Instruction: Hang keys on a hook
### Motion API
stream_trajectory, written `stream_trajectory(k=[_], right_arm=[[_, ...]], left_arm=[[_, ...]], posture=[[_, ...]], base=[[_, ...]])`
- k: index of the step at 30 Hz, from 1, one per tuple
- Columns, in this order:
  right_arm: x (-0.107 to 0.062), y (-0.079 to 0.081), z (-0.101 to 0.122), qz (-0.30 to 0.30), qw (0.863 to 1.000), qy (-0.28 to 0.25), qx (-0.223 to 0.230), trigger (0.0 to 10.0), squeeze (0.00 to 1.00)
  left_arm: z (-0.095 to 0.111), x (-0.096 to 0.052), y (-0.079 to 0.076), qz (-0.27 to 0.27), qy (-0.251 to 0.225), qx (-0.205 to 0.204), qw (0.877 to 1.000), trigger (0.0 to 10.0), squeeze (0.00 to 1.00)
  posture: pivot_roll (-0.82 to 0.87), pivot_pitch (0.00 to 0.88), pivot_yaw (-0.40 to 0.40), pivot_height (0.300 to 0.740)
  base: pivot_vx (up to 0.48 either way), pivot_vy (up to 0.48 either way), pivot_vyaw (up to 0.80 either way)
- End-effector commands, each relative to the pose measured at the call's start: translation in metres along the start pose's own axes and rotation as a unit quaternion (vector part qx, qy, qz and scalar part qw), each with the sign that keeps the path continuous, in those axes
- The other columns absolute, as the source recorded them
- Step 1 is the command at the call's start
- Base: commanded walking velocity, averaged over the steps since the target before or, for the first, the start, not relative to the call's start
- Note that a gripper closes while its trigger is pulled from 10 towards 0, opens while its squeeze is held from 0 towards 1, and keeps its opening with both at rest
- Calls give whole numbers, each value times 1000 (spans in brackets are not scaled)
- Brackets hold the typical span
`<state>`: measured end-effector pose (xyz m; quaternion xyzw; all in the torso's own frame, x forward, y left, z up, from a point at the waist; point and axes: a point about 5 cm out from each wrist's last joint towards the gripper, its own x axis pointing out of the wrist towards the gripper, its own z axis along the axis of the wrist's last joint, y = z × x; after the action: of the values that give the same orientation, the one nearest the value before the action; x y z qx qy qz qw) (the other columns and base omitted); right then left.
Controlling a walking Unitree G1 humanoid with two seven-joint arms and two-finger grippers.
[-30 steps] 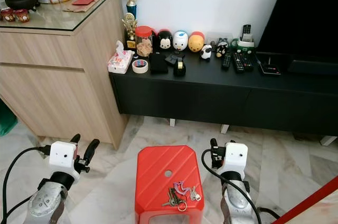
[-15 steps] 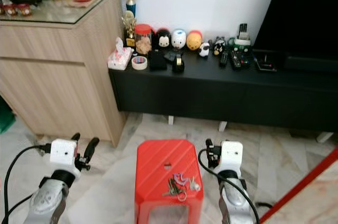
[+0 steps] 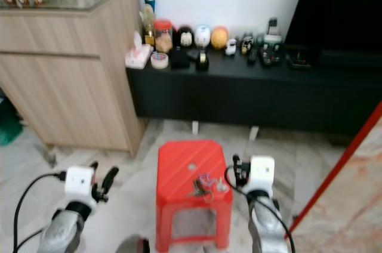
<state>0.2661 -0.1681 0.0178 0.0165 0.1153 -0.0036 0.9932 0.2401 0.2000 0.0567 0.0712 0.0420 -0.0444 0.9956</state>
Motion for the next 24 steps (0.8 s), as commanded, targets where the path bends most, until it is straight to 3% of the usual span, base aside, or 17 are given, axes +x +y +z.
stream_trajectory(k=[1,13,24], right_arm=[[1,-6,0,-7,1000,3,-1,10000,0],[4,-7,-7,-17,999,31,-6,10000,0],[4,-7,-3,-13,1000,15,-1,10000,0]], left_arm=[[8,6,-4,-11,-11,1,1000,10000,0],[7,7,-11,-34,0,-8,999,10000,0],[8,8,-11,-39,2,-6,999,10000,0]], posture=[[57,0,-49,651],[56,0,-44,641],[59,0,-43,626]], base=[[0,0,0],[0,0,0],[0,0,0]])
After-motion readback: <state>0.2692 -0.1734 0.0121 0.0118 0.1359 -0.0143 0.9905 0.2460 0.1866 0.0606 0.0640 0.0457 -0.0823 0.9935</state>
